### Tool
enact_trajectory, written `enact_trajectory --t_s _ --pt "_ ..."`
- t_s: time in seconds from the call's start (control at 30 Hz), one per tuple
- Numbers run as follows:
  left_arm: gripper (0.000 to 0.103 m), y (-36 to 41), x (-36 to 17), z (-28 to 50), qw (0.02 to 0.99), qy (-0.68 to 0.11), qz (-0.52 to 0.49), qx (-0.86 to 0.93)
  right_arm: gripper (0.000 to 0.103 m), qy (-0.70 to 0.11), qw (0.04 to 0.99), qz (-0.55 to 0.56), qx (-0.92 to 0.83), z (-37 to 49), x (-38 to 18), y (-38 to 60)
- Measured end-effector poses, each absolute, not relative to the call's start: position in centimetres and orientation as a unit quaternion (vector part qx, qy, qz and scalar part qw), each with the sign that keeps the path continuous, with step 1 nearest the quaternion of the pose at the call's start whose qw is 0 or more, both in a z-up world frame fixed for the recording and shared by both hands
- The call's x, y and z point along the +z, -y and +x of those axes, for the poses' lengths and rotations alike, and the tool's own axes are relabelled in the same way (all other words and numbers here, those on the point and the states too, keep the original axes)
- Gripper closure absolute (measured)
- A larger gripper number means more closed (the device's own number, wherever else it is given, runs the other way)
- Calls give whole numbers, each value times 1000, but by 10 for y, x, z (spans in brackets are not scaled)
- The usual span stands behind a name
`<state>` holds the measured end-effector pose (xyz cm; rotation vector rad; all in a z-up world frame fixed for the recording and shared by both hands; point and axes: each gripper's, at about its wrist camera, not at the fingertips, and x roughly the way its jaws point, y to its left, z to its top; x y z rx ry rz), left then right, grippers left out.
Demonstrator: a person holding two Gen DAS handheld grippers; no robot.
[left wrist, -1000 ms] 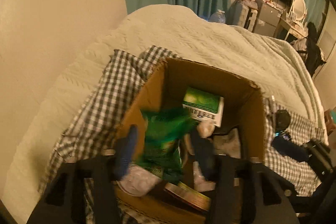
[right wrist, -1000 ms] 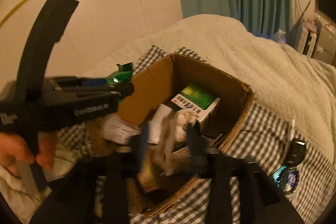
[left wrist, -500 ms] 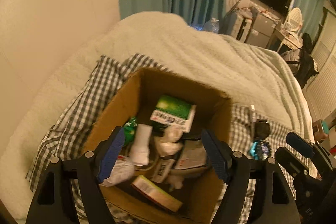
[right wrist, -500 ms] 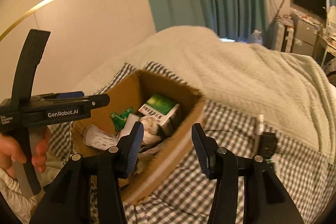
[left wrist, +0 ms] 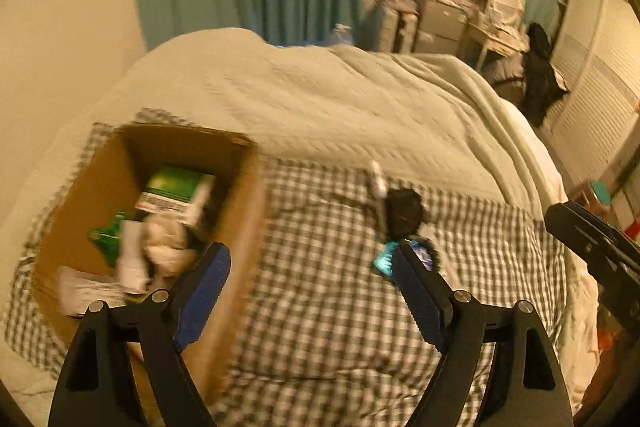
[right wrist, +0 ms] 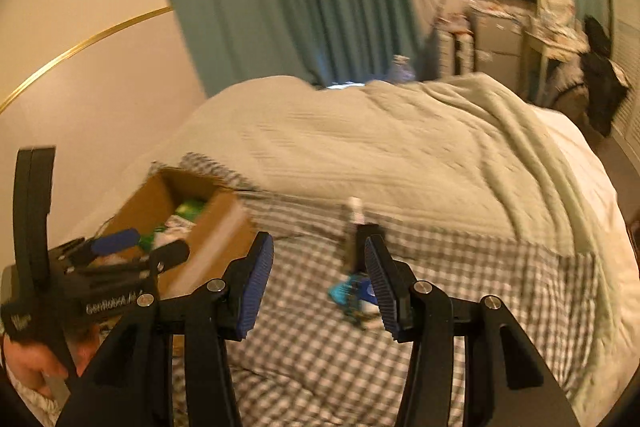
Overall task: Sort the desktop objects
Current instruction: 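Move both tools back to the remaining items on the sheet, then grasp the dark bead bracelet with the left tool while the right tool grasps the white comb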
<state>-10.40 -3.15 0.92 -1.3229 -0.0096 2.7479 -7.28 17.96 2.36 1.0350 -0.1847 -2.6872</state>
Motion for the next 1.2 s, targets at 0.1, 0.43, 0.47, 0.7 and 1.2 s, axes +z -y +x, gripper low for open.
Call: enact_trajectory --t_s 0.1,0.43,0.47,0.7,1.2 --pt "17 4 -16 -113 57 14 -451 890 56 74 100 375 -919 -77 3 -214" --pt "17 -51 -114 -135 49 22 -521 852 56 115 77 445 -885 -100 -84 -262" --pt "17 -52 -125 -139 45 26 -529 847 56 121 80 451 -880 -99 -94 -265" --pt "27 -44 -163 -164 17 52 -554 831 61 83 104 481 -867 -114 -145 -257" --pt "92 -61 -170 -171 103 -12 -543 833 80 3 122 517 -847 -138 -201 -226"
